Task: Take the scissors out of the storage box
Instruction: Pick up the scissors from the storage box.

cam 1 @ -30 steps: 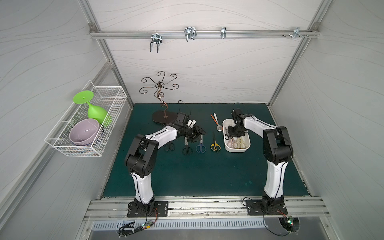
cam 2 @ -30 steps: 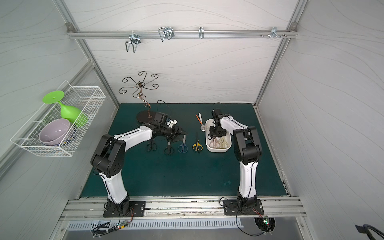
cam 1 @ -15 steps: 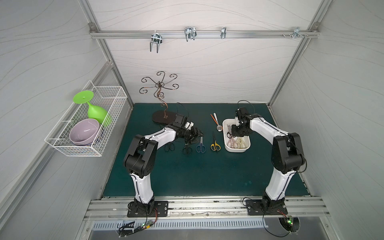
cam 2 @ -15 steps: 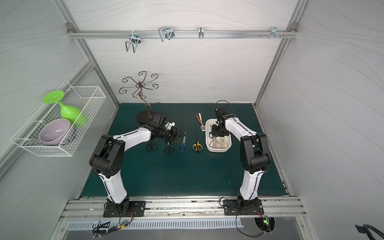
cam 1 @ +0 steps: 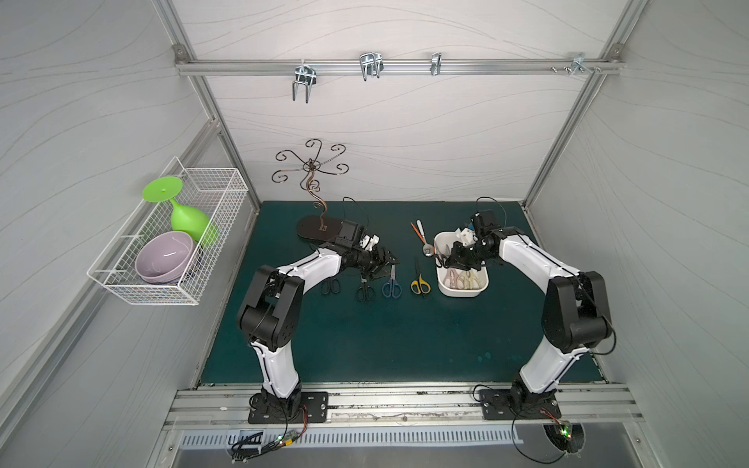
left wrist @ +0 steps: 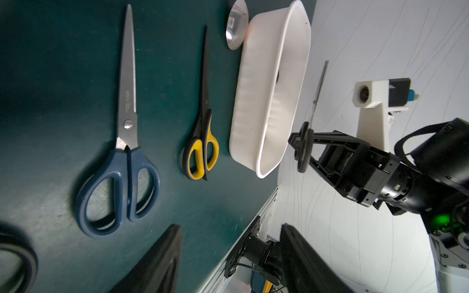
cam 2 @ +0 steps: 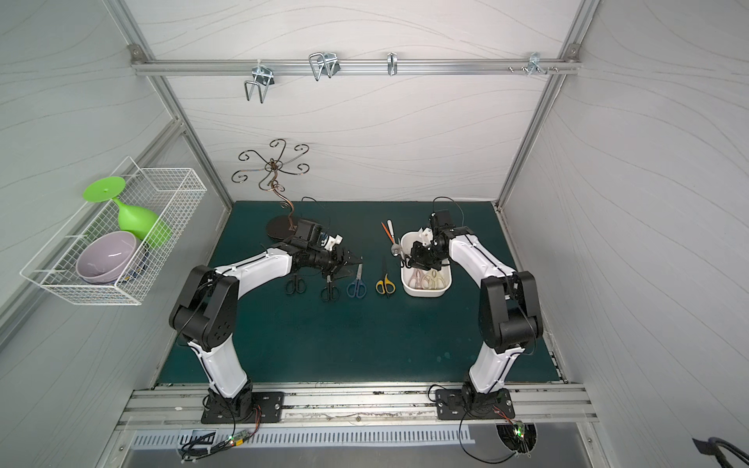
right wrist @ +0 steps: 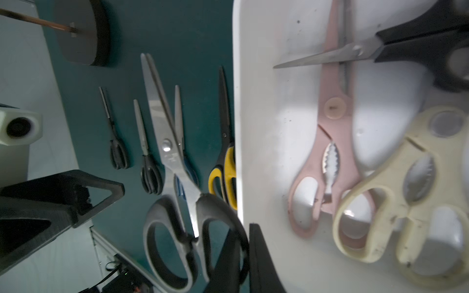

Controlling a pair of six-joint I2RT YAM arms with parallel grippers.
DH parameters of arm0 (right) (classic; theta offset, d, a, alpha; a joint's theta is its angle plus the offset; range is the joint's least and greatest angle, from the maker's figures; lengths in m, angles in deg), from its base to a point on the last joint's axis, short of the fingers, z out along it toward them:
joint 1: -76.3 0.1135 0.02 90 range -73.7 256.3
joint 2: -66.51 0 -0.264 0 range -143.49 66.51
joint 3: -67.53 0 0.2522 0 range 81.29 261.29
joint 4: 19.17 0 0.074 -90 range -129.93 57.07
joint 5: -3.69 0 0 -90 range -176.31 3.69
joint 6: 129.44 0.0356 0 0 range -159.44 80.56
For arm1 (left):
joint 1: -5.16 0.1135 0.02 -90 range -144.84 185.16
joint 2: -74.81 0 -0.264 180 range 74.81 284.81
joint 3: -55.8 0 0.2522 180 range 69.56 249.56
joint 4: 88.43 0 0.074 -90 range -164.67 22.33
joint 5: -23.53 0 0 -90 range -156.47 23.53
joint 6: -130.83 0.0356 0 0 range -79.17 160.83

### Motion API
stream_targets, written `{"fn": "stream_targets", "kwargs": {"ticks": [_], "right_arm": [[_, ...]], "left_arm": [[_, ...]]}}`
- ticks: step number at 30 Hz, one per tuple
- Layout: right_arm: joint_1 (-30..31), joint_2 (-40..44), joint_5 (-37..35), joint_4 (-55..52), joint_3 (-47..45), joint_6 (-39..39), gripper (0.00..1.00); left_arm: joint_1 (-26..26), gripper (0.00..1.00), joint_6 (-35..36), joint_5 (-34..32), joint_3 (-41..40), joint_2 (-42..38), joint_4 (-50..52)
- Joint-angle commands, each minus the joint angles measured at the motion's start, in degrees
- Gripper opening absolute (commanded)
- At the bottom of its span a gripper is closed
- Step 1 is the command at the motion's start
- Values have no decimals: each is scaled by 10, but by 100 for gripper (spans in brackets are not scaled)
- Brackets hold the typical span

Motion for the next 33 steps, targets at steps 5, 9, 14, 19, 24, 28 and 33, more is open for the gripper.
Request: {"fn": "stream_targets", "kwargs": {"ticks": [5,9,14,19,24,28,33], "right_arm": [[51,38,33,60,-6,76,9],[74,41,44,74,-2,95,9],[85,42,47,74,8,104,9],[97,46,18,59,18,109,9],[103,52,2,60,18,118,9],[110,52,2,64,17,121,10],[111,55,8,67,17,124,10]], "left_arm": [[1,64,-6,23,0,-51,-57],[-1,63,-10,34,-3,-66,-85],[-17,60,1,37,2,-69,-88],[-42,55,11,25,12,-64,-79],[-60,52,22,0,25,-57,-61],[-67,51,24,-16,36,-47,-64],[-71,46,25,-34,44,-32,-62]]}}
